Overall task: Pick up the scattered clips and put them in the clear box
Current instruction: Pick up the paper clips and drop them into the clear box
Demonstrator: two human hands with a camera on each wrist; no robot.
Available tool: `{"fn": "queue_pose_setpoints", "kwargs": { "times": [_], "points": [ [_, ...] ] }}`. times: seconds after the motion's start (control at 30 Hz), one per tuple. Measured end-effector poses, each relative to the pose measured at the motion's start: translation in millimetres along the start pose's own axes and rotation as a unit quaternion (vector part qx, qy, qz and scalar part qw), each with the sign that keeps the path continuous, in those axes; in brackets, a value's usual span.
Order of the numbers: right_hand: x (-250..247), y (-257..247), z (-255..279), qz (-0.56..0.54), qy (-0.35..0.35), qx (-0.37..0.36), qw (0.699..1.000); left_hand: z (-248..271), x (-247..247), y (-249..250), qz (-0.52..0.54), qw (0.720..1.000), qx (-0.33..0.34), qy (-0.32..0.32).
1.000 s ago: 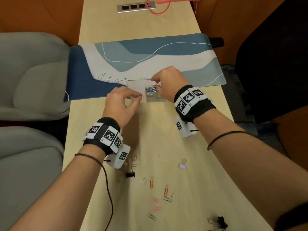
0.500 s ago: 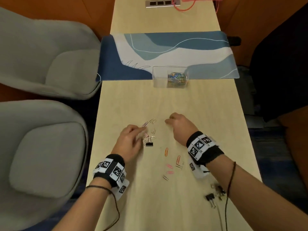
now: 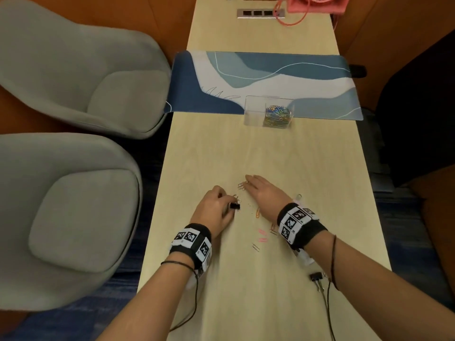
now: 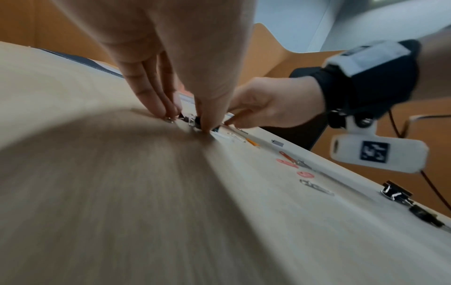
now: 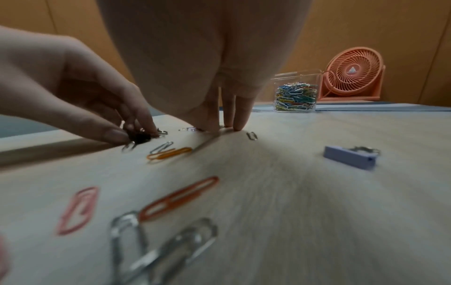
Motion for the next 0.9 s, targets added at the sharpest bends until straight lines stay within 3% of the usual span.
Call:
{"fn": "queue_pose_setpoints", "kwargs": {
  "times": [0.13,0.23,0.43,0.6,0.7,0.8,0.9],
  "points": [
    [-11,27,12,-0.12,0.045,0.067,0.99,-6,1,3,-0.019,0.999,0.01,-0.04],
    [-26,62,25,-0.143,0.095,0.142,0.975,-9,6,11,-0.059,0.995,0.022,-0.075],
    [-25,114,66,-0.093,0.106,0.244,0.959,-19,1,8,-0.028,0.999,-0.015,-0.019],
    [-17,119,81,-0.154,0.08,0.254,0.952,-19,0,3,0.016,0.998,-0.055,-0.011],
    [-15,114,83,-0.158,0.107,0.258,0.947,-18,-4,-4,0.066,0.992,-0.103,0.022],
    [-14,112,82,-0.146,0.105,0.262,0.948,-16,-6,-16,0.124,0.978,-0.162,0.043],
    [-13,104,82,-0.092,0.076,0.235,0.965,-17,-9,-20,0.139,0.973,-0.177,0.044]
  ]
}}
Point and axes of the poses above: each hand's wrist, its own z-axis away from the middle knuckle, its own x-axis out of the palm, y = z × x, the point moved 9 cm from there along -z, towards the middle knuckle, and after that the axes turned 7 degrees about x, right-handed, at the moved point
